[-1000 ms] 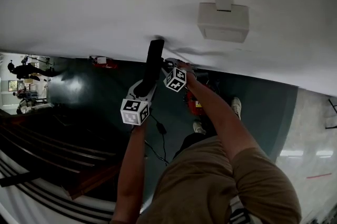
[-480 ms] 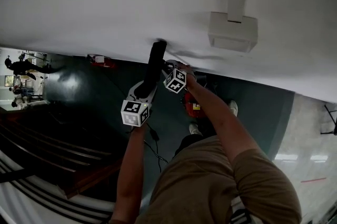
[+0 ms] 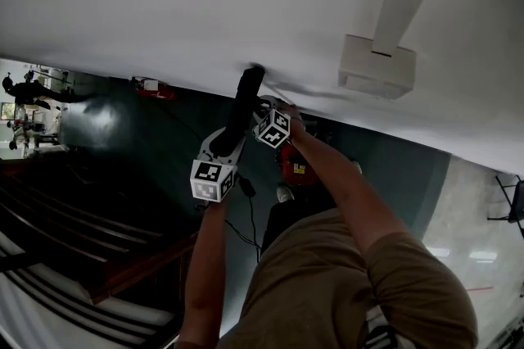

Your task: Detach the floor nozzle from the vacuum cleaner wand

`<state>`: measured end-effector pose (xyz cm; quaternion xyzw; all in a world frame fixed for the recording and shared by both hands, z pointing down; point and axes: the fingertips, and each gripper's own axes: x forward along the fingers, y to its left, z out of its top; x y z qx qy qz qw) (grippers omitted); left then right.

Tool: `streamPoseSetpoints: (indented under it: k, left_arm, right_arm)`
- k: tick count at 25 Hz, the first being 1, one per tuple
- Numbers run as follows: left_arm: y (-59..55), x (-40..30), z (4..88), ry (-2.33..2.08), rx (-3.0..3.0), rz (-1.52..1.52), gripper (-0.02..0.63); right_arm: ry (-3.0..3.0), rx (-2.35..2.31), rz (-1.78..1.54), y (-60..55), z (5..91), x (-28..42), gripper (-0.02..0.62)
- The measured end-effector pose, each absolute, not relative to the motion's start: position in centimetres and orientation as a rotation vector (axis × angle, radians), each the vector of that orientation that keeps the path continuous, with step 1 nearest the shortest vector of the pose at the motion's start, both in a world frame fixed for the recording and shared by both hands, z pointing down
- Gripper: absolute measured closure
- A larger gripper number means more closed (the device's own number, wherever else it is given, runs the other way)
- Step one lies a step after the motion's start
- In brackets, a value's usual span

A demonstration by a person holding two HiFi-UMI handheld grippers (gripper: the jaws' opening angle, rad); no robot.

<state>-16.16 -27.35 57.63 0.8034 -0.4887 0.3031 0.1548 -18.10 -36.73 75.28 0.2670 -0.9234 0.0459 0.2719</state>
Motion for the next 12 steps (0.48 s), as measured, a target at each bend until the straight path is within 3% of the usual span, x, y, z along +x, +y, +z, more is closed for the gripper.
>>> streamPoseSetpoints:
  k: [12]
  left_arm:
    - [-26.4, -18.2, 57.6, -1.312, 2.301, 0.817, 0.433]
  right_arm:
    - [-2.433, 0.695, 0.123, -35.4, 75.2, -18.8, 0.440]
